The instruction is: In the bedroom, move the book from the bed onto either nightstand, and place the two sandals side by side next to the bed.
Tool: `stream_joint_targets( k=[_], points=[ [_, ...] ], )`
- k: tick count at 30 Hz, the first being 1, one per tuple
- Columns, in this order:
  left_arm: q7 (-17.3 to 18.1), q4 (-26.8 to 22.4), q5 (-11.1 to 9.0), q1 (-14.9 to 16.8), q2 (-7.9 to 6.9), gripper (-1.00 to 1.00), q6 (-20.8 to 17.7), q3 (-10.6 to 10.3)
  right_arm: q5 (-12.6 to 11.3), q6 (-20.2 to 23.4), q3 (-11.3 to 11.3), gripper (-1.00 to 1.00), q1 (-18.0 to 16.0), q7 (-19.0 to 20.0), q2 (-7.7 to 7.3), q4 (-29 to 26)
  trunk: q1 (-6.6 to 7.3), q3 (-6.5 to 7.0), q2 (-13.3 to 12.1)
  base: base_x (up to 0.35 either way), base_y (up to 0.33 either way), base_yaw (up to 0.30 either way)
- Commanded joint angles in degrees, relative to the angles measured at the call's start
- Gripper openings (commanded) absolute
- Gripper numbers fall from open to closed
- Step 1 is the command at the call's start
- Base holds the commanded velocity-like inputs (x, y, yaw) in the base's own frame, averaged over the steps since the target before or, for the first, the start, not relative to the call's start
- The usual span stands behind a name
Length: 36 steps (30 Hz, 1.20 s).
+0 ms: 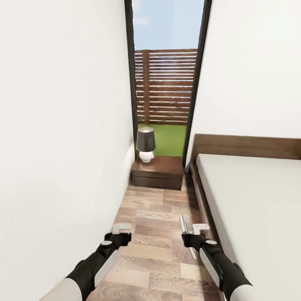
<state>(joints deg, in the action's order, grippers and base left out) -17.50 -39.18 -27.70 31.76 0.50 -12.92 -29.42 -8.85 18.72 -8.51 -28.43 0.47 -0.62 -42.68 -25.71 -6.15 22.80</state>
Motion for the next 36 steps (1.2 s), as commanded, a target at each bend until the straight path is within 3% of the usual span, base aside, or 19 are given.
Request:
stream_joint_targets(
  k=[1, 24, 36],
  points=[
    [-0.5, -0.1, -0.5, 0.1, -0.05, 1.0, -0.2, -0.3, -0.6, 0.3, -0.2, -1.0, -0.1, -0.1, -0.07, -0.1, -0.07, -0.12, 0.1, 0.328, -0.095, -0.196],
    [-0.5, -0.1, -0.5, 0.1, -0.06, 1.0, -0.2, -0.3, -0.6, 0.3, -0.3, -1.0, -0.1, -0.1, -0.07, -0.1, -0.07, -0.12, 0.1, 0.328, -0.103, -0.033],
    [-0.5, -0.1, -0.5, 0.1, -0.08, 1.0, -0.2, -0.3, -0.6, 0.3, -0.3, -1.0, -0.1, -0.1, -0.06, -0.1, -0.07, -0.12, 0.1, 0.325, 0.093, 0.0]
  ],
)
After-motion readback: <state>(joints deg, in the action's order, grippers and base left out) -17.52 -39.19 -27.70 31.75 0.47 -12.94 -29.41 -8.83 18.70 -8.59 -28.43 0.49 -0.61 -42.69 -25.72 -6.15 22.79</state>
